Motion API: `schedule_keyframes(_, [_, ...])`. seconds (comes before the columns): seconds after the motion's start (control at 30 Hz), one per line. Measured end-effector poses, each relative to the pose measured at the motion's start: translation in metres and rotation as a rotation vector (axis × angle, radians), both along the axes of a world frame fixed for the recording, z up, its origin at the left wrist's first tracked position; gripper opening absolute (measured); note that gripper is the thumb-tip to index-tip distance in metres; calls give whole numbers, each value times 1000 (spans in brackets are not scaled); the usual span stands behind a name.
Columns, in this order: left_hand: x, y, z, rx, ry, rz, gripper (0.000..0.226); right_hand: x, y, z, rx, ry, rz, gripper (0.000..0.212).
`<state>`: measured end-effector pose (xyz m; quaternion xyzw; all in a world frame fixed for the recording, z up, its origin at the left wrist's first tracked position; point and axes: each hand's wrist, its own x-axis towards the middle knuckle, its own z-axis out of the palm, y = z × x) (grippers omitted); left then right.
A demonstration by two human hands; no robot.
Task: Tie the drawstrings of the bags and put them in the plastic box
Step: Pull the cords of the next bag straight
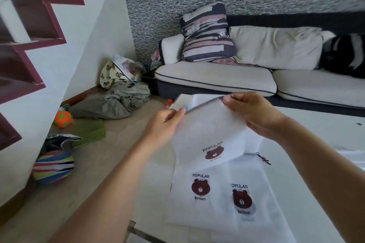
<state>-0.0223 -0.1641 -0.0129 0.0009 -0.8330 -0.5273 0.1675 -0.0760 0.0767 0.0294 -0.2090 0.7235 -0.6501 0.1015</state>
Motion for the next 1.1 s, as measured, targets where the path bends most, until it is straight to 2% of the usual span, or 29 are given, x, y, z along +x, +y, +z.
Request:
schedule_keyframes(0.1, [5,1,16,229,-24,38,43,-4,3,19,69,13,-177,52])
schedule_keyframes(0.17, [8,2,26,382,-69,91,41,2,1,25,161,7,-204,65])
schedule_keyframes(0.23, [9,3,30,578,-76,135,38,7,-1,18,99,-39,-221,54])
schedule_keyframes(0.37, [11,9,44,881,-128,101,30,15,-8,6,-256,-220,-242,28])
schedule_keyframes(0.4, [13,7,44,921,-144,98,31,15,-10,5,-310,-263,-243,24])
schedule_keyframes(0.53, [17,-2,46,991,-168,85,27,10,-10,7,-480,-340,-253,34])
schedule_keyframes(0.77, [14,-2,43,942,-31,138,22,2,-10,9,-617,-367,-278,31])
schedule_keyframes(0.83, [13,-2,44,1043,-4,136,18,1,-7,8,-689,-394,-258,34])
schedule_keyframes(0.9, [14,-3,46,1182,-9,89,27,0,-6,6,-808,-453,-206,38])
schedule_keyframes(0.97, [13,-3,49,1280,11,69,25,-2,-5,2,-923,-499,-177,38])
schedule_keyframes(1.1, [8,-11,49,1340,93,232,21,-10,1,2,-899,-506,-249,31])
